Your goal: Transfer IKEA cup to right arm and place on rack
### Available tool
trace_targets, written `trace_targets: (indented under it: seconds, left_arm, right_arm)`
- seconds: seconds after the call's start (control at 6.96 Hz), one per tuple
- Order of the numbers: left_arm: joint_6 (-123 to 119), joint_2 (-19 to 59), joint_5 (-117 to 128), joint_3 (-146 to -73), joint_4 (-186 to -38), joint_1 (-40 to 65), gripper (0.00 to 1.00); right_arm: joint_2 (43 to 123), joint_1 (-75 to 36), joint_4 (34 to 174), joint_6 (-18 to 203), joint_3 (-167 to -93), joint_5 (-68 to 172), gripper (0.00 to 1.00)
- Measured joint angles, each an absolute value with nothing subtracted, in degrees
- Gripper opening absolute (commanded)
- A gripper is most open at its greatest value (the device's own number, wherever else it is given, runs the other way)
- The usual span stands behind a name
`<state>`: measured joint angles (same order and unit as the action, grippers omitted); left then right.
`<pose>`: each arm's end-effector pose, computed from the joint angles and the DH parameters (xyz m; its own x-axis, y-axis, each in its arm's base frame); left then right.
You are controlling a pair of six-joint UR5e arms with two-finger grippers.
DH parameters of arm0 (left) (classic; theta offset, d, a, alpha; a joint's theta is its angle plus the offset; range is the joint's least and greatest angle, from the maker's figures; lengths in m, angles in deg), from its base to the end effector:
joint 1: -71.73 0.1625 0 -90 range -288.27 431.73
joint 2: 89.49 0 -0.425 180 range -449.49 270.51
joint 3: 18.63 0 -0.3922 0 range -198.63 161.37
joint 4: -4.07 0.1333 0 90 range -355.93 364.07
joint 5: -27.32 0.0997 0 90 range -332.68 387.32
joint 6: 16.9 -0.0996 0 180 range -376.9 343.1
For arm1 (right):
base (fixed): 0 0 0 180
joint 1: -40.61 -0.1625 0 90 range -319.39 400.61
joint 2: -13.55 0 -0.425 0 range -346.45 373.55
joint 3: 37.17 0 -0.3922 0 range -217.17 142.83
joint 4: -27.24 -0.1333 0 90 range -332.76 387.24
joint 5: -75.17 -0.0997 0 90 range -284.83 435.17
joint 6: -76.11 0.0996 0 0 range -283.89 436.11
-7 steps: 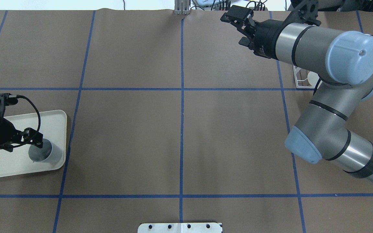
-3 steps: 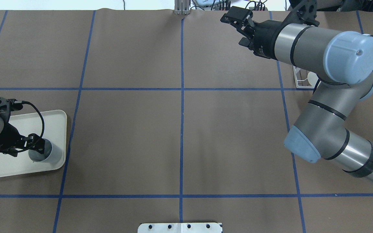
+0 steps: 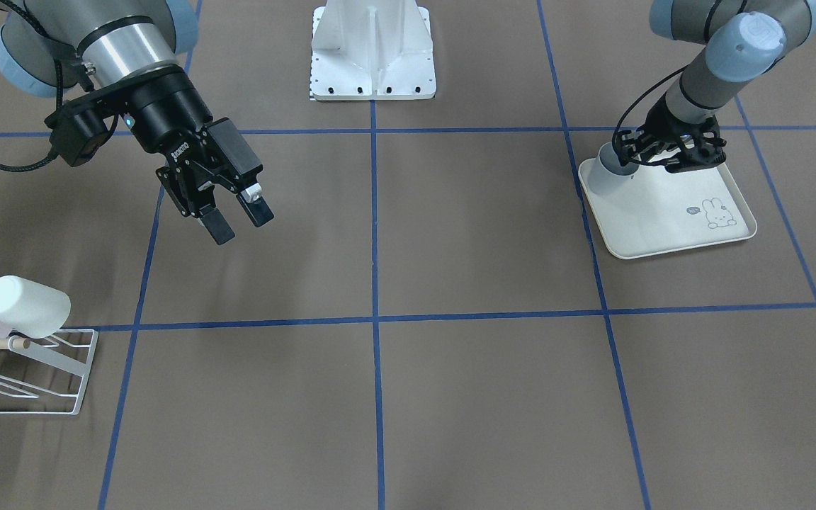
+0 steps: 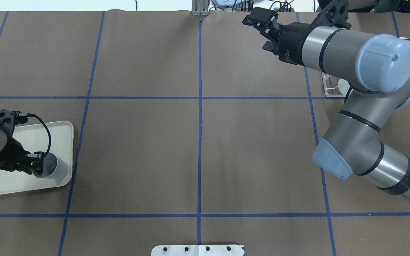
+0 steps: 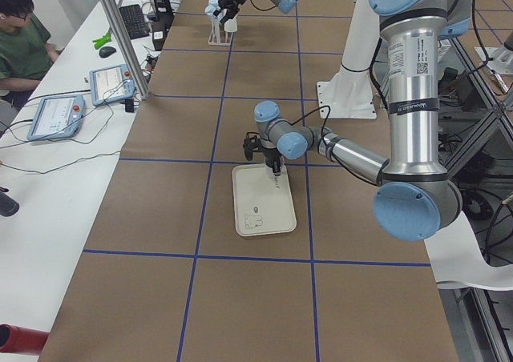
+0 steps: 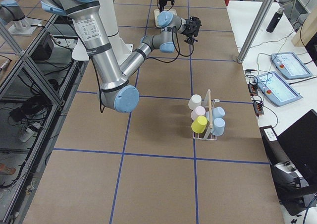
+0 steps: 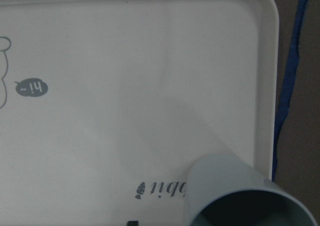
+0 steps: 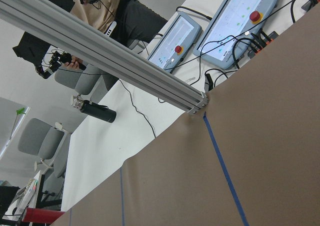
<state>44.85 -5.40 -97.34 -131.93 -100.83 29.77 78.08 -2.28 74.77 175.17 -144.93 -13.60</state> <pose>0.2897 -0.3636 0.4840 0.7071 -0.1122 -0.6981 -0.0121 0.9853 -0.1706 -0.3293 -0.4908 0.1856 -0.0554 0.1634 0.9850 -0.6961 0.7009 -0.1554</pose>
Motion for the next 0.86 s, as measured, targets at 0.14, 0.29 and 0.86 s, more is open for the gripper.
trace_targets:
  seconds: [0.14,0.29,0.86]
  left_arm:
    - [45.48,-5.62,-97.50,-132.85,-100.79,29.57,0.00]
    - [46.88,-6.50,-97.60,-134.86,-100.09,28.81,0.00]
    - [49.76,-2.59,-97.53,-140.63,-90.04,14.44,0.00]
  right_arm:
    - [78.07,-2.28,74.58,175.18,-144.97,-13.60,1.00]
    - [78.06,-2.28,74.27,175.25,-145.03,-13.60,1.00]
    - [78.13,-2.25,73.12,175.42,-145.31,-13.60,1.00]
